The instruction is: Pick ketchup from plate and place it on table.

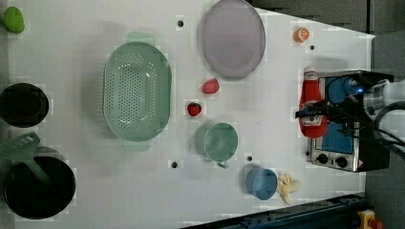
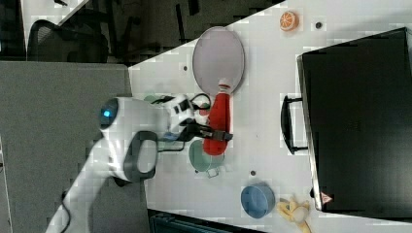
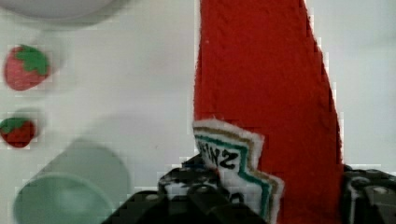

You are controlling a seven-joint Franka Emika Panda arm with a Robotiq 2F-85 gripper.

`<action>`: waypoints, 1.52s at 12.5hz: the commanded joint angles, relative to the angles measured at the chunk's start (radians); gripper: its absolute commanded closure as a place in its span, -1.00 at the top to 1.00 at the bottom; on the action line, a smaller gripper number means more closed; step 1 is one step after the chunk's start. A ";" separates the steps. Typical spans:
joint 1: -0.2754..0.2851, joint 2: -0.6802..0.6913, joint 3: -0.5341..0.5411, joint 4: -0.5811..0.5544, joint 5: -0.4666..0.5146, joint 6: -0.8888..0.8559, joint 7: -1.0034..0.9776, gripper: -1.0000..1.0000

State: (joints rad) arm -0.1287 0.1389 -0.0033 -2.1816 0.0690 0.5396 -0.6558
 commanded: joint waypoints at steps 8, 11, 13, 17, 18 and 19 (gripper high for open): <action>0.001 0.158 0.011 -0.053 0.002 0.240 0.038 0.19; 0.002 0.147 0.014 -0.049 0.002 0.264 0.038 0.67; 0.003 0.116 0.022 -0.029 0.001 0.242 0.038 1.00; 0.010 0.001 0.029 0.065 0.002 0.127 0.109 1.00; 0.011 -0.033 0.034 0.105 0.002 0.082 0.169 1.00; 0.013 -0.065 0.037 0.150 0.002 0.033 0.254 1.00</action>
State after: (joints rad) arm -0.1292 0.1594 0.0295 -2.1387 0.0718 0.5947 -0.5376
